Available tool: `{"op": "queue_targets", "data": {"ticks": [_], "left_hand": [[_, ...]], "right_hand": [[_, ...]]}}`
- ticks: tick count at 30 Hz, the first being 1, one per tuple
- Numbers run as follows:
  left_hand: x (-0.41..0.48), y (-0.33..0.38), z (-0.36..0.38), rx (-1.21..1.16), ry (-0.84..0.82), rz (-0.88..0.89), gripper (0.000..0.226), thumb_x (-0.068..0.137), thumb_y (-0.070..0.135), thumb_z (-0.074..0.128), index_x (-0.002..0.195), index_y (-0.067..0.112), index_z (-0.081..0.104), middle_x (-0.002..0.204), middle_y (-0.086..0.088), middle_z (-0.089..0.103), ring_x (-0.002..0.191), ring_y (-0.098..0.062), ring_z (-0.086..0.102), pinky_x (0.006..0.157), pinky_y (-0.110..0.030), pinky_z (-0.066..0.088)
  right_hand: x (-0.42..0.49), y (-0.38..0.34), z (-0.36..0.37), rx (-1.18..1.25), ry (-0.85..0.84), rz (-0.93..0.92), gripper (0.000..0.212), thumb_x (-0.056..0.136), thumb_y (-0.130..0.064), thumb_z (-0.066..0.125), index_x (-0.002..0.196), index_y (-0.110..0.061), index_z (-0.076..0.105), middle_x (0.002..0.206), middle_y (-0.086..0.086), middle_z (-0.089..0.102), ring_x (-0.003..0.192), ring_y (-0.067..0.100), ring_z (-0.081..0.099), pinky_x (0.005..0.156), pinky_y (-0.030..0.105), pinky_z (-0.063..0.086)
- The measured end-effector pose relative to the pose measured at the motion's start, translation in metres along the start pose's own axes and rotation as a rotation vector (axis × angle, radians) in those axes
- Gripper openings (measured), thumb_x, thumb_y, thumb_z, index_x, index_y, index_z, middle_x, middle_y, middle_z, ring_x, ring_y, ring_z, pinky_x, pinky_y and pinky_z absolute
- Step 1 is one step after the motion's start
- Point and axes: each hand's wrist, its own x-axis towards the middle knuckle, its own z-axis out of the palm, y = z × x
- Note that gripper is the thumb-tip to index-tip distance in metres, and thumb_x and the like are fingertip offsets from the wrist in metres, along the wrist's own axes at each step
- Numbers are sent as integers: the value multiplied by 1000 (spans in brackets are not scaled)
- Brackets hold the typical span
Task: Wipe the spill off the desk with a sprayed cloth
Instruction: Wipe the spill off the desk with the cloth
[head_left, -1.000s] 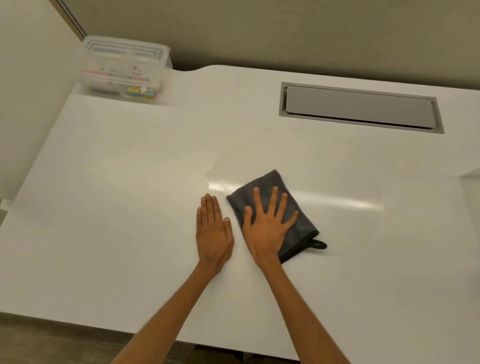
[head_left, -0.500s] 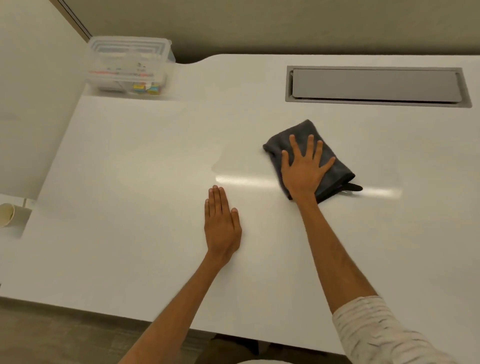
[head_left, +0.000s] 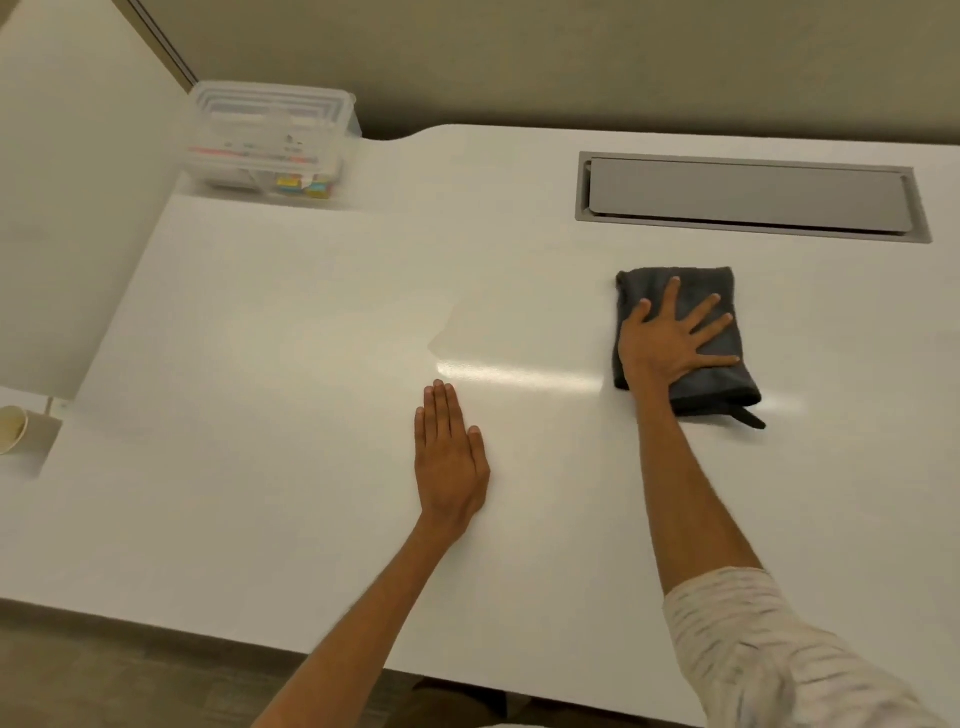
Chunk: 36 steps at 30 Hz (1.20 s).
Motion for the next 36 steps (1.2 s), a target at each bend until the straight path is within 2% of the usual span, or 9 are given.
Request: {"op": "queue_targets", "data": {"ticks": [6,8,11,14,20,22,25,29,36], "left_hand": [[1,-2,-1,-55,-15,-3,62,100,28,24,155,7,4,164,-8,7,152,-15,-1,125,-34,3],[1,-2,-1,-91,-35,-13,62,101,29,24,155,8,2,164,-7,4,152,-14,-3,125,-34,1],[1,-1,-4,-99,-43,-12,62,101,29,24,154,7,3,164,-8,4,152,-15,-2,125,-34,2],[1,-3,-5,-77,-34,11,61,101,27,26,154,6,5,164,-9,7,152,-15,0,125,-35,5],[1,-5,-2,-28,-12,22,61,100,24,28,154,5,5,164,-10,9,152,-16,1,125,-35,7],[1,-4,-1,-18,-6,19,61,100,24,27,154,5,5,164,-10,8,152,-17,1,125,-36,7],[1,-2,0,5,4,20,61,100,23,26,154,4,5,164,-11,9,152,-18,1,125,-36,5],[0,0,0,-1,-9,5,61,100,24,25,154,4,4,164,-11,8,152,-18,0,125,-37,5],[1,-1,-2,-41,-36,-1,62,102,26,28,154,5,2,164,-9,3,152,-17,-3,124,-34,-1]], "right_hand": [[-114,-77,48,-111,-130,-562,57,95,-57,24,150,-42,15,163,8,6,149,35,0,107,75,-4],[-137,-82,56,-133,-160,-669,58,95,-59,23,150,-43,14,163,8,7,149,35,1,108,74,-3],[-136,-78,54,-147,-169,-726,57,95,-62,22,149,-45,14,163,7,11,149,33,4,109,73,0],[-112,-64,46,-128,-137,-656,55,95,-62,20,148,-47,17,162,6,16,149,31,8,109,74,-1],[-37,28,3,-59,24,-116,55,95,-61,20,148,-47,17,163,7,11,149,35,5,103,79,1],[-39,61,-8,-54,54,7,56,96,-61,18,149,-46,14,163,8,8,149,38,3,102,80,2],[-66,73,-7,-48,44,88,55,97,-59,17,150,-44,11,163,9,6,148,39,3,103,80,1],[-116,34,11,-29,0,20,57,97,-58,19,151,-41,11,163,11,6,147,41,3,102,80,1],[-151,-69,45,-93,-165,-411,65,95,-64,20,152,-39,2,163,12,-4,147,41,-6,105,78,-2]]}}
